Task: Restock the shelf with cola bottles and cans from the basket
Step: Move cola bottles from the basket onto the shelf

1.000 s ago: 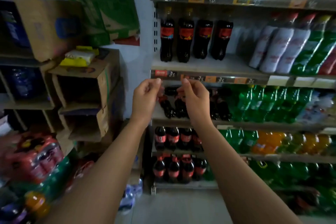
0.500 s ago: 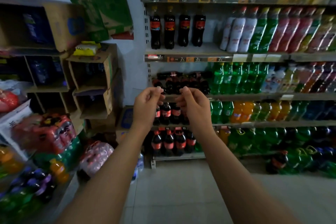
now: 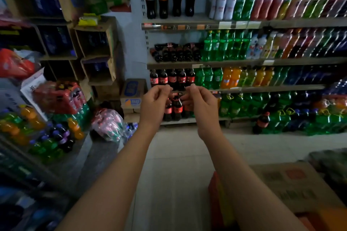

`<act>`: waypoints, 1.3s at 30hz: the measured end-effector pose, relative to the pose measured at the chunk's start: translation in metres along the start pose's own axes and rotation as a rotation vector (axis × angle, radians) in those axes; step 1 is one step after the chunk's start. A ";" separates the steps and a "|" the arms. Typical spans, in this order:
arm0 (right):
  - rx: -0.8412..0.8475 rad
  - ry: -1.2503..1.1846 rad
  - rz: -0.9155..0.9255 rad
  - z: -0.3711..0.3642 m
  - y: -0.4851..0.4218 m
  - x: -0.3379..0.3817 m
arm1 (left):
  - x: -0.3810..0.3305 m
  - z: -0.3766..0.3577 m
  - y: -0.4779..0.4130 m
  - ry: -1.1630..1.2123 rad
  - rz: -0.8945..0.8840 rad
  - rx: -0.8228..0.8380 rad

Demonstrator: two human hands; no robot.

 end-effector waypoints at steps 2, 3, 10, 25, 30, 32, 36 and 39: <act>-0.015 -0.005 -0.018 0.015 0.028 0.003 | -0.005 0.011 0.029 0.002 0.014 0.025; -0.027 -0.002 -0.021 0.022 0.043 0.005 | -0.008 0.017 0.044 0.001 0.017 0.040; -0.137 0.002 -0.032 0.085 0.167 0.028 | -0.020 0.052 0.162 0.087 0.076 0.166; -0.473 0.093 0.144 0.294 0.359 0.165 | -0.153 -0.011 0.413 0.273 0.037 0.573; -0.594 0.080 0.220 0.377 0.413 0.219 | -0.210 -0.046 0.502 0.349 0.006 0.690; -0.660 0.109 0.263 0.415 0.439 0.246 | -0.236 -0.061 0.540 0.377 0.007 0.728; -0.795 0.160 0.351 0.496 0.497 0.298 | -0.287 -0.096 0.620 0.411 -0.029 0.850; -0.915 0.217 0.358 0.564 0.541 0.324 | -0.315 -0.125 0.690 0.413 -0.085 1.001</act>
Point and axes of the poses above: each hand's wrist, its own y-axis away from the middle knuckle, its own z-axis out of the back of the hand, x = y × z, the point moved 10 cm from there along -y, towards the middle knuckle, and after that the axes turned 13 degrees about -x, right-handed, at the moved point
